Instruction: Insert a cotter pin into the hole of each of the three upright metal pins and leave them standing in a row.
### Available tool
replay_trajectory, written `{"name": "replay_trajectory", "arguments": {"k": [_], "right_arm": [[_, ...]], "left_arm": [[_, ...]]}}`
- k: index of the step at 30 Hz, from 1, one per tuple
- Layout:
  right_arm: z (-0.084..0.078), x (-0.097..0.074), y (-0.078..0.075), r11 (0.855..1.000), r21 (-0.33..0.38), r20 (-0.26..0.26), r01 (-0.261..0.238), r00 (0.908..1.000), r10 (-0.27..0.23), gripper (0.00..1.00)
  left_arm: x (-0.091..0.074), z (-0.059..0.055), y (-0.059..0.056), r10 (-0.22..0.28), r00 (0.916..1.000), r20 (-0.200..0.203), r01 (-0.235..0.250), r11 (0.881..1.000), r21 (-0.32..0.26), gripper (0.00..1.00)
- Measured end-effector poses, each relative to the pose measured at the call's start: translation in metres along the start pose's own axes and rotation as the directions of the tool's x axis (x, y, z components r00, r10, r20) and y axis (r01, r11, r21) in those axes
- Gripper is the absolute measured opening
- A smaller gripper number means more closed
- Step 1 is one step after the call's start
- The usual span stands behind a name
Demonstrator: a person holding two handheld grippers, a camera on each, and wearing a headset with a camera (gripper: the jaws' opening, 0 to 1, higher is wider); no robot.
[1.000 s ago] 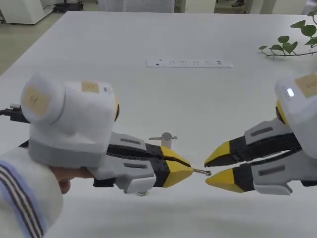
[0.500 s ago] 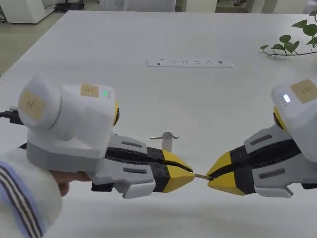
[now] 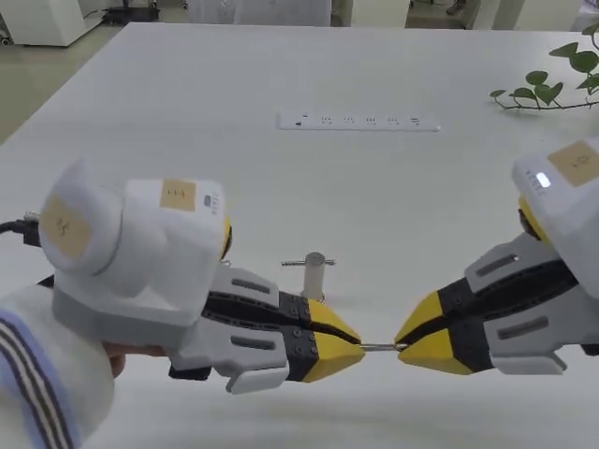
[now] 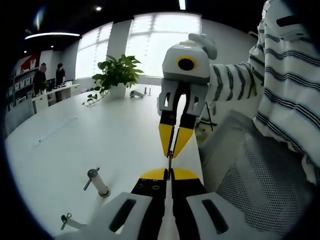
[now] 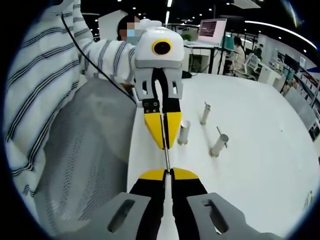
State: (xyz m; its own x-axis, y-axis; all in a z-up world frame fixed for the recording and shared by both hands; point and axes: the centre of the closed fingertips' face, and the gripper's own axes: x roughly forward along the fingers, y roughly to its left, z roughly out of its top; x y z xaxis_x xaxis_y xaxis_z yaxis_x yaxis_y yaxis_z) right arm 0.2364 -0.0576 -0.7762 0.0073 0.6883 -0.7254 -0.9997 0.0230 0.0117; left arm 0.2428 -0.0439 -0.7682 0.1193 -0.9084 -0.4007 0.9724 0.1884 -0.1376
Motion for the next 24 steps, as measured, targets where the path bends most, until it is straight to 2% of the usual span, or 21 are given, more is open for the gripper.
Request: {"name": "replay_trajectory", "arguments": {"k": [5,14,18,20,22,24], "right_arm": [[0.002,-0.0022,0.0008,1.0,0.028,0.011,0.005,0.9999,-0.005,0.04],[0.0046,-0.0007,0.002,0.999,0.027,0.035,0.022,0.9991,-0.023,0.04],[0.0057,0.0009,0.0015,0.999,0.045,0.047,0.03,0.9984,-0.032,0.04],[0.0035,0.0023,0.0013,0.998,0.044,0.042,0.039,0.9982,-0.041,0.02],[0.0051,0.003,0.0035,0.998,0.059,0.053,0.028,0.9981,-0.031,0.02],[-0.0002,0.0065,0.0022,0.998,0.055,0.043,0.038,0.9983,-0.04,0.02]], "left_arm": [[0.0003,-0.0019,0.0011,0.008,0.9999,-0.01,-0.008,1.0,-0.004,0.02],[-0.0014,-0.0036,0.0037,0.021,0.9995,-0.022,-0.021,1.0,-0.007,0.03],[-0.0016,-0.0075,0.0051,0.027,0.9989,-0.04,-0.026,0.999,0.025,0.13],[-0.0014,-0.0074,0.0049,0.026,0.999,-0.036,-0.025,0.999,0.023,0.13],[-0.0011,-0.0076,0.0062,0.031,0.999,-0.034,-0.03,0.999,0.02,0.14],[-0.0011,-0.01,0.0078,0.038,0.9984,-0.042,-0.037,0.999,0.022,0.15]]}}
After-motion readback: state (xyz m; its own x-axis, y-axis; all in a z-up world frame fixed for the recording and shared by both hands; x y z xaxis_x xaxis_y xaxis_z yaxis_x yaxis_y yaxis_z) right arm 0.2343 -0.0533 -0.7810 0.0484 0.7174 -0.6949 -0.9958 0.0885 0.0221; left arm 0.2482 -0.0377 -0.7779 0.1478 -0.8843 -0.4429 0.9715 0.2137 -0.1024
